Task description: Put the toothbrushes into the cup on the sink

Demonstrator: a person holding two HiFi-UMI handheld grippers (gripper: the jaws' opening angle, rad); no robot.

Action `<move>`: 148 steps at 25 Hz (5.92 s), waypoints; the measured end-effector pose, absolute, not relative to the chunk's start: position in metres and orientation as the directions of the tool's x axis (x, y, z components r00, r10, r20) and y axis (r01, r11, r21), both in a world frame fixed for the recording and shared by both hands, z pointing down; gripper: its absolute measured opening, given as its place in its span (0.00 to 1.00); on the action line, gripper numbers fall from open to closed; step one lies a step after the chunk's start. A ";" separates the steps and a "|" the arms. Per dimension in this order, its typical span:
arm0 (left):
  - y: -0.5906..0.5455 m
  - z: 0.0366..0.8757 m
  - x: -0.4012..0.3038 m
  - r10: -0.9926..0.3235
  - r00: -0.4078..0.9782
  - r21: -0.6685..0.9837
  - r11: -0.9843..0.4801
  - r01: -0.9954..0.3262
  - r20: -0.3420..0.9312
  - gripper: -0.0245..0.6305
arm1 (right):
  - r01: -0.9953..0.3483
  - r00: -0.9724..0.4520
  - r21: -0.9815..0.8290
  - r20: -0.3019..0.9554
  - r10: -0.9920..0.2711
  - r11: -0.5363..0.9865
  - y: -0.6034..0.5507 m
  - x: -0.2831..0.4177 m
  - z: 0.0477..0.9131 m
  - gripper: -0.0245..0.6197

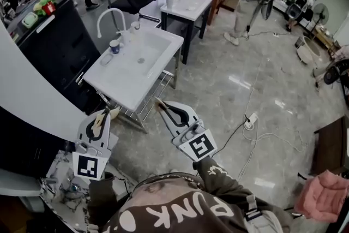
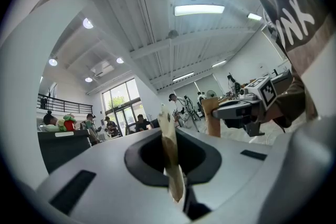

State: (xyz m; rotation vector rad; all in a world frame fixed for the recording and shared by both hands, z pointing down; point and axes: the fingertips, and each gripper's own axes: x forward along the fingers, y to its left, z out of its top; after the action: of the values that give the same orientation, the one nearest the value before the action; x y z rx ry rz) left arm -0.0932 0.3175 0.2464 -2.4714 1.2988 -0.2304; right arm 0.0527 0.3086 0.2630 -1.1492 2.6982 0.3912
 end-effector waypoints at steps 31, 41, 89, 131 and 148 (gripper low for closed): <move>-0.075 0.334 -0.095 -0.840 0.533 -0.213 -0.541 -0.814 0.097 0.05 | -0.685 -0.729 0.166 -0.178 -0.661 0.710 -0.150 0.041 0.318 0.09; -0.193 0.378 -0.140 -0.860 0.481 -0.173 -0.506 -0.845 0.167 0.06 | -0.681 -0.732 0.221 -0.187 -0.655 0.698 -0.412 -0.023 0.346 0.09; -0.347 0.450 -0.195 -0.869 0.457 -0.269 -0.493 -0.827 0.190 0.06 | -0.664 -0.743 0.107 -0.200 -0.639 0.740 -0.460 -0.020 0.397 0.34; 0.129 0.270 -0.058 -0.783 0.621 -0.282 -0.590 -0.756 -0.026 0.27 | -0.593 -0.801 0.216 -0.256 -0.541 0.776 0.116 0.045 0.276 0.38; 0.322 0.243 -0.058 -0.756 0.654 -0.278 -0.625 -0.729 -0.016 0.27 | -0.562 -0.824 0.197 -0.220 -0.523 0.803 0.311 0.019 0.264 0.35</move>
State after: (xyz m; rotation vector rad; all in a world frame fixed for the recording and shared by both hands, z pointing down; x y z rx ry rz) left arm -0.0581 0.3220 0.2430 -2.6132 1.1981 -0.1493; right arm 0.0188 0.3113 0.2639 -0.8583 2.8349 0.3826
